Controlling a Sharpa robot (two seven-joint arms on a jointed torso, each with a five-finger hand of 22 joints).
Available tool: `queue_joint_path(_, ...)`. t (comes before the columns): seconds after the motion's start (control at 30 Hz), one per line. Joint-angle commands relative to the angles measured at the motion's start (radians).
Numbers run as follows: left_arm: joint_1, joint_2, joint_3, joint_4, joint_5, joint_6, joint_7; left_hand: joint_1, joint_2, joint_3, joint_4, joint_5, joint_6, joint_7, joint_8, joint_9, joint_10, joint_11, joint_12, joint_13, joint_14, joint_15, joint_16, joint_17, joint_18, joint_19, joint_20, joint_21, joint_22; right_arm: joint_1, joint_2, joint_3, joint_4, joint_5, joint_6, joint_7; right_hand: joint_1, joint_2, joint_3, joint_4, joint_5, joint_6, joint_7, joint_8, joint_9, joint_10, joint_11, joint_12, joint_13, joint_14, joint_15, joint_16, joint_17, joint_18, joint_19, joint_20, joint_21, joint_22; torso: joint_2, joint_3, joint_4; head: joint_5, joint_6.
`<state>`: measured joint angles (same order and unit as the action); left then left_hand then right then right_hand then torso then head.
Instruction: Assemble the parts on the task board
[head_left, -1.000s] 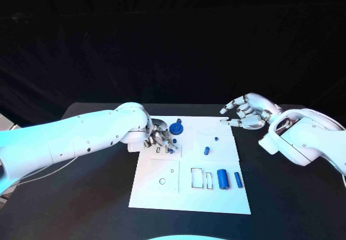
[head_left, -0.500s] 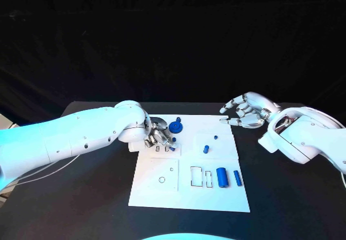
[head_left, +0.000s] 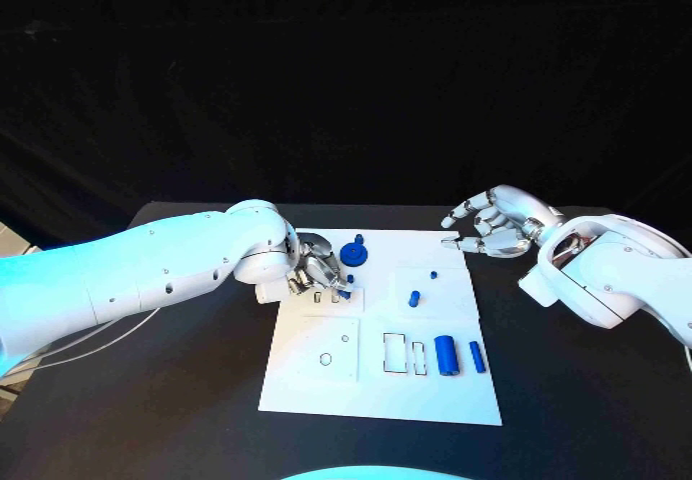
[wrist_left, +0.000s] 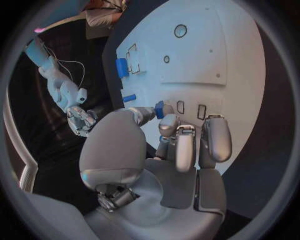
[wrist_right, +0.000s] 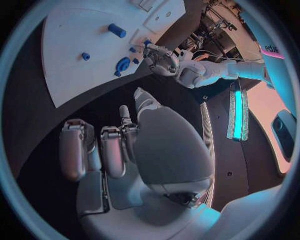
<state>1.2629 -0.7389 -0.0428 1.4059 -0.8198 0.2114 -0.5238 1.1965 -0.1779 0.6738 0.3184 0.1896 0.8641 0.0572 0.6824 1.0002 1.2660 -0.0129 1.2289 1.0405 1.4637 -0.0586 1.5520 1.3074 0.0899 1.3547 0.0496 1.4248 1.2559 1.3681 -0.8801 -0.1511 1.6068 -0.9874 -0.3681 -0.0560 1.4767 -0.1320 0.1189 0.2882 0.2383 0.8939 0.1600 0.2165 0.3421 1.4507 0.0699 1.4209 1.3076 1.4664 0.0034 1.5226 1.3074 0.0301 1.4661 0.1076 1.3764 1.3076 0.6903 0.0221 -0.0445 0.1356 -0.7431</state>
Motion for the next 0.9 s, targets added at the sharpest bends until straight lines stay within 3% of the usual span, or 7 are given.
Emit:
queue_joint_path(0.03, 0.001, -0.011, 0.001, 0.016, -0.015, -0.026, 0.011, -0.032, -0.012, 0.24, -0.236, 0.029, 0.015, -0.002, 0.004, 0.006, 0.016, -0.003, 0.008, 0.008, 0.1, -0.009, 0.009, 0.244, -0.022, 0.012, -0.004, 0.01, 0.015, -0.001, 0.0, 0.0, 0.0, -0.011, 0.02, 0.001, 0.0, -0.004, 0.006, -0.001, 0.007, -0.005, -0.002, 0.006, 0.001, -0.007, 0.003, -0.007, 0.135, 0.075, -0.005, -0.003, 0.15, 0.018, 0.008, -0.005, -0.004, 0.132, 0.0, 0.0003, -0.0003, 0.001, -0.001)
queue_joint_path(0.13, 0.001, -0.023, 0.0, 0.034, -0.047, -0.061, 0.01, -0.066, -0.025, 0.26, -0.265, 0.098, 0.035, -0.009, 0.007, 0.014, 0.038, -0.009, 0.017, 0.019, 0.107, -0.015, 0.019, 0.263, -0.029, 0.037, -0.009, 0.027, 0.049, -0.002, -0.002, 0.0, 0.0, -0.011, 0.019, 0.001, 0.0, -0.004, 0.006, -0.001, 0.007, -0.005, -0.002, 0.006, 0.001, -0.007, 0.003, -0.007, 0.135, 0.075, -0.005, -0.003, 0.15, 0.018, 0.008, -0.005, -0.004, 0.132, 0.0, 0.0003, 0.0002, 0.002, -0.002)
queue_joint_path(0.2, 0.001, -0.032, 0.0, 0.046, -0.067, -0.09, 0.005, -0.078, -0.027, 0.266, -0.276, 0.122, 0.043, -0.012, 0.008, 0.017, 0.048, -0.013, 0.022, 0.025, 0.107, -0.018, 0.019, 0.263, -0.033, 0.049, -0.012, 0.036, 0.066, -0.002, -0.003, 0.0, 0.0, -0.011, 0.018, 0.001, -0.001, -0.004, 0.006, -0.001, 0.007, -0.006, -0.002, 0.007, 0.001, -0.007, 0.003, -0.007, 0.135, 0.075, -0.005, -0.003, 0.15, 0.018, 0.008, -0.005, -0.005, 0.131, 0.0, 0.0002, 0.0009, 0.003, -0.003)
queue_joint_path(0.47, -0.004, -0.071, -0.014, 0.115, -0.18, -0.229, -0.008, -0.088, -0.03, 0.276, -0.288, 0.132, 0.05, -0.015, 0.009, 0.019, 0.056, -0.016, 0.025, 0.03, 0.107, -0.022, 0.019, 0.263, -0.037, 0.065, -0.015, 0.046, 0.087, -0.002, -0.009, -0.001, 0.0, -0.011, 0.015, 0.004, -0.001, -0.004, 0.006, -0.001, 0.007, -0.006, -0.002, 0.007, 0.001, -0.008, 0.003, -0.007, 0.134, 0.075, -0.005, -0.004, 0.15, 0.018, 0.007, -0.005, -0.006, 0.13, 0.0, 0.0, 0.0027, 0.006, -0.01)
queue_joint_path(0.63, -0.019, -0.098, -0.022, 0.163, -0.242, -0.325, -0.004, -0.093, -0.032, 0.283, -0.293, 0.133, 0.056, -0.017, 0.009, 0.02, 0.063, -0.018, 0.029, 0.036, 0.107, -0.023, 0.019, 0.263, -0.04, 0.073, -0.016, 0.051, 0.098, -0.003, -0.009, -0.002, -0.003, -0.011, 0.015, 0.006, -0.001, -0.004, 0.006, -0.001, 0.007, -0.006, -0.002, 0.007, 0.001, -0.008, 0.003, -0.007, 0.134, 0.075, -0.005, -0.004, 0.15, 0.018, 0.007, -0.005, -0.006, 0.13, -0.001, 0.0001, 0.0029, 0.011, -0.014)
queue_joint_path(0.8, -0.037, -0.112, -0.025, 0.193, -0.283, -0.392, -0.001, -0.101, -0.037, 0.296, -0.3, 0.134, 0.062, -0.02, 0.009, 0.021, 0.072, -0.021, 0.036, 0.046, 0.107, -0.025, 0.019, 0.263, -0.043, 0.081, -0.019, 0.057, 0.11, -0.007, -0.009, -0.002, -0.007, -0.011, 0.016, 0.007, -0.001, -0.004, 0.006, -0.001, 0.007, -0.006, -0.002, 0.007, 0.001, -0.008, 0.003, -0.007, 0.134, 0.075, -0.005, -0.004, 0.15, 0.018, 0.007, -0.005, -0.006, 0.13, -0.006, -0.0007, 0.0103, 0.007, -0.018)
queue_joint_path(0.9, -0.048, -0.117, -0.027, 0.206, -0.302, -0.419, 0.001, -0.103, -0.038, 0.299, -0.301, 0.134, 0.063, -0.02, 0.009, 0.021, 0.074, -0.021, 0.037, 0.047, 0.107, -0.026, 0.019, 0.263, -0.043, 0.083, -0.019, 0.058, 0.112, -0.008, -0.008, -0.003, -0.01, -0.011, 0.016, 0.007, -0.001, -0.004, 0.006, -0.001, 0.007, -0.006, -0.002, 0.007, 0.001, -0.008, 0.003, -0.007, 0.134, 0.075, -0.005, -0.004, 0.15, 0.018, 0.007, -0.005, -0.006, 0.13, -0.007, 0.001, 0.0118, 0.007, -0.021)
